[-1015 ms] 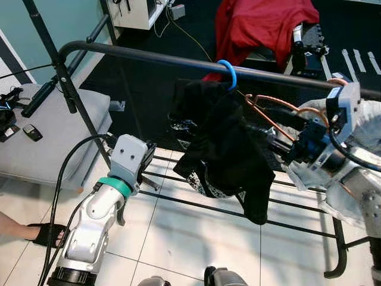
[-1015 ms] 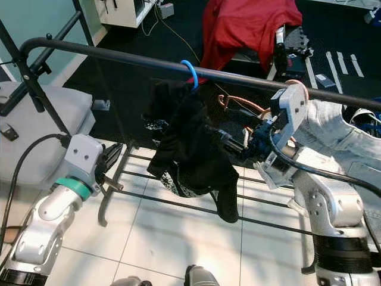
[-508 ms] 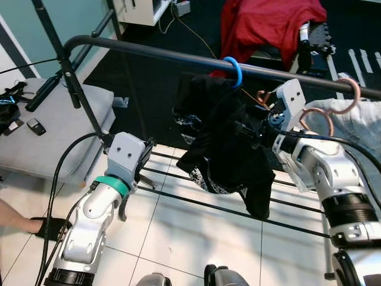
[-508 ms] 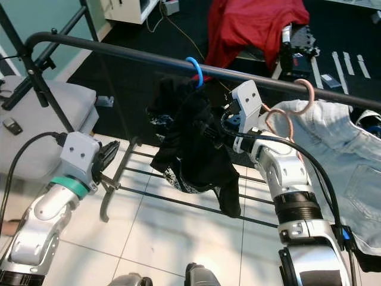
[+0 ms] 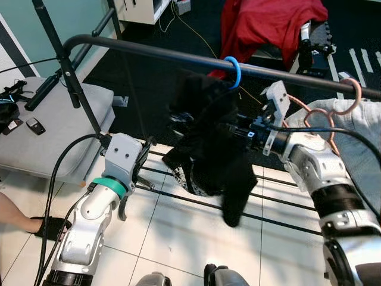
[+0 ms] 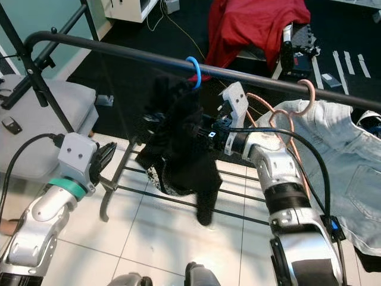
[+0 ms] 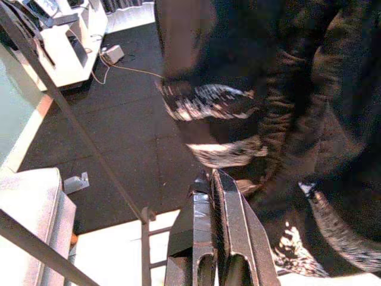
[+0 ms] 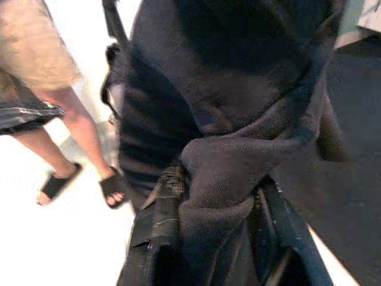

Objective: Hang hanger

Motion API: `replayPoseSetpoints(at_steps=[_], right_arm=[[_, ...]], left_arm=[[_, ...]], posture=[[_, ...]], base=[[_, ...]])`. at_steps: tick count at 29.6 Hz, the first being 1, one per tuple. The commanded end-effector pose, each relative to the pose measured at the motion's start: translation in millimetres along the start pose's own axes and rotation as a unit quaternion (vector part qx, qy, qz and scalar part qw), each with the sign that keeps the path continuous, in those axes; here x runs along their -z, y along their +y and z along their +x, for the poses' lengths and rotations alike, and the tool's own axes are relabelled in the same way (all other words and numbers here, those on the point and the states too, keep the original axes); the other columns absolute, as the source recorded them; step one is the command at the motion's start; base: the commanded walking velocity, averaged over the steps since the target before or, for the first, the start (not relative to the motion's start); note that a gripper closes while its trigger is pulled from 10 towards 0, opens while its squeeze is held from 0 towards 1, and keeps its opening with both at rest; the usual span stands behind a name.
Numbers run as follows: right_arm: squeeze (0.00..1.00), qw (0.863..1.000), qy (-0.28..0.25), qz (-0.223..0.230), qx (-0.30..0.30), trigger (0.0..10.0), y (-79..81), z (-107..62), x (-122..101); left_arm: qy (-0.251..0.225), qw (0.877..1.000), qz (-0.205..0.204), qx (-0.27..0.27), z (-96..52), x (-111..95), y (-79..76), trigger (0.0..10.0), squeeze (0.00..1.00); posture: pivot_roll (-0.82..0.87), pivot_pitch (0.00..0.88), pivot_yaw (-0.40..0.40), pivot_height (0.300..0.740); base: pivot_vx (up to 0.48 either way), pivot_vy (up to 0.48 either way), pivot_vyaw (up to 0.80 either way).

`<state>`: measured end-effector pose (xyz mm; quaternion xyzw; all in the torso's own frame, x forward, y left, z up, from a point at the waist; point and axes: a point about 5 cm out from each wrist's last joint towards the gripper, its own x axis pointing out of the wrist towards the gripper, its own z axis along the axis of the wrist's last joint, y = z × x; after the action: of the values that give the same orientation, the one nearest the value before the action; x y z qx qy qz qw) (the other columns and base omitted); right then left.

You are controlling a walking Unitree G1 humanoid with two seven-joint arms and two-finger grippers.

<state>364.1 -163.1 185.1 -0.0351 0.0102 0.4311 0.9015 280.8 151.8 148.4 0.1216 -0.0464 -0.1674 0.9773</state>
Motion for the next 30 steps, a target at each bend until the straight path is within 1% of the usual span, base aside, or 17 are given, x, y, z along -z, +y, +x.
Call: replayPoseSetpoints(at_steps=[1, 3, 6, 7, 9, 13, 14, 15, 17, 18, 20, 21, 22, 23, 24, 29, 30], right_arm=[[0.0, 0.999, 0.019, -0.005, 0.026, 0.0, -3.6, -1.9, 9], [0.0, 0.999, 0.019, -0.005, 0.026, 0.0, -3.6, -1.9, 9], [0.0, 0.997, 0.021, -0.022, 0.07, 0.0, -11.0, -4.1, 8], [0.0, 0.997, 0.021, -0.022, 0.07, 0.0, -11.0, -4.1, 8], [0.0, 0.994, 0.002, -0.032, 0.101, 0.0, -16.4, -6.1, 1], [0.0, 0.993, -0.016, -0.04, 0.106, 0.0, -17.0, -7.0, -5], [0.0, 0.992, -0.047, -0.051, 0.104, 0.0, -15.9, -8.2, -16], [0.0, 0.992, -0.047, -0.051, 0.104, 0.0, -15.9, -8.2, -16], [0.0, 0.982, -0.123, -0.094, 0.105, 0.0, -5.6, -16.7, -52], [0.0, 0.982, -0.123, -0.094, 0.105, 0.0, -5.6, -16.7, -52], [0.0, 0.974, -0.166, -0.113, 0.105, 0.0, 7.9, -26.2, -72], [0.0, 0.974, -0.166, -0.113, 0.105, 0.0, 7.9, -26.2, -72], [0.0, 0.973, -0.176, -0.108, 0.097, 2.8, 17.2, -30.6, -76], [0.0, 0.973, -0.176, -0.108, 0.097, 2.8, 17.2, -30.6, -76], [0.0, 0.976, -0.183, -0.086, 0.086, 10.0, 35.0, -37.7, -76], [0.0, 0.978, -0.17, -0.078, 0.088, 10.0, 44.3, -42.3, -68], [0.0, 0.98, -0.163, -0.057, 0.097, 10.0, 47.6, -45.9, -60]], left_arm=[[0.007, 1.0, 0.002, 0.003, -1.7, 2, -1.7, 10.0, 0.0], [0.007, 1.0, 0.002, 0.003, -1.7, 2, -1.7, 10.0, 0.0], [0.007, 1.0, 0.001, 0.006, 0.3, 2, -3.0, 10.0, 0.0], [0.007, 1.0, 0.001, 0.006, 0.3, 2, -3.0, 10.0, 0.0], [0.006, 1.0, 0.0, 0.009, 2.1, 2, -3.8, 10.0, 0.0], [0.006, 1.0, 0.0, 0.01, 2.5, 1, -4.1, 10.0, 0.0], [0.006, 1.0, 0.0, 0.011, 2.6, 2, -4.3, 10.0, 0.0], [0.006, 1.0, 0.0, 0.011, 2.6, 2, -4.3, 10.0, 0.0], [0.006, 1.0, 0.0, 0.011, 2.5, 2, -5.1, 10.0, 0.0], [0.006, 1.0, 0.0, 0.011, 2.5, 2, -5.1, 10.0, 0.0], [0.007, 1.0, -0.002, 0.012, 2.6, 3, -6.4, 10.0, 0.0], [0.007, 1.0, -0.002, 0.012, 2.6, 3, -6.4, 10.0, 0.0], [0.007, 1.0, -0.003, 0.014, 2.8, 3, -7.4, 10.0, 0.0], [0.007, 1.0, -0.003, 0.014, 2.8, 3, -7.4, 10.0, 0.0], [0.008, 1.0, -0.004, 0.019, 3.6, 4, -9.1, 10.0, 0.0], [0.009, 1.0, -0.005, 0.021, 3.8, 5, -10.0, 10.0, 0.0], [0.009, 1.0, -0.006, 0.023, 4.1, 5, -10.4, 10.0, 0.0]], posture=[[0.02, 0.091, 0.054, 0.74], [0.02, 0.091, 0.054, 0.74], [0.01, 0.087, 0.06, 0.74], [0.01, 0.087, 0.06, 0.74], [0.01, 0.085, 0.064, 0.74], [0.01, 0.082, 0.065, 0.74], [0.01, 0.079, 0.064, 0.74], [0.01, 0.079, 0.064, 0.74], [0.0, 0.077, 0.062, 0.74], [0.0, 0.077, 0.062, 0.74], [-0.01, 0.077, 0.063, 0.74], [-0.01, 0.077, 0.063, 0.74], [-0.02, 0.079, 0.063, 0.74], [-0.02, 0.079, 0.063, 0.74], [-0.03, 0.082, 0.064, 0.74], [-0.04, 0.085, 0.064, 0.74], [-0.05, 0.089, 0.067, 0.74]], base=[[0.0, 0.0, 0.0], [0.0, 0.0, 0.0], [0.0, 0.0, 0.0], [0.0, 0.0, 0.0], [0.0, 0.0, 0.0], [0.0, 0.0, 0.0], [0.0, 0.0, 0.0], [0.0, 0.0, 0.0], [0.0, 0.0, 0.0], [0.0, 0.0, 0.0], [0.0, 0.0, 0.0], [0.0, 0.0, 0.0], [0.0, 0.0, 0.0], [0.0, 0.0, 0.0], [0.0, 0.0, 0.0], [0.0, 0.0, 0.0], [0.0, 0.0, 0.0]])
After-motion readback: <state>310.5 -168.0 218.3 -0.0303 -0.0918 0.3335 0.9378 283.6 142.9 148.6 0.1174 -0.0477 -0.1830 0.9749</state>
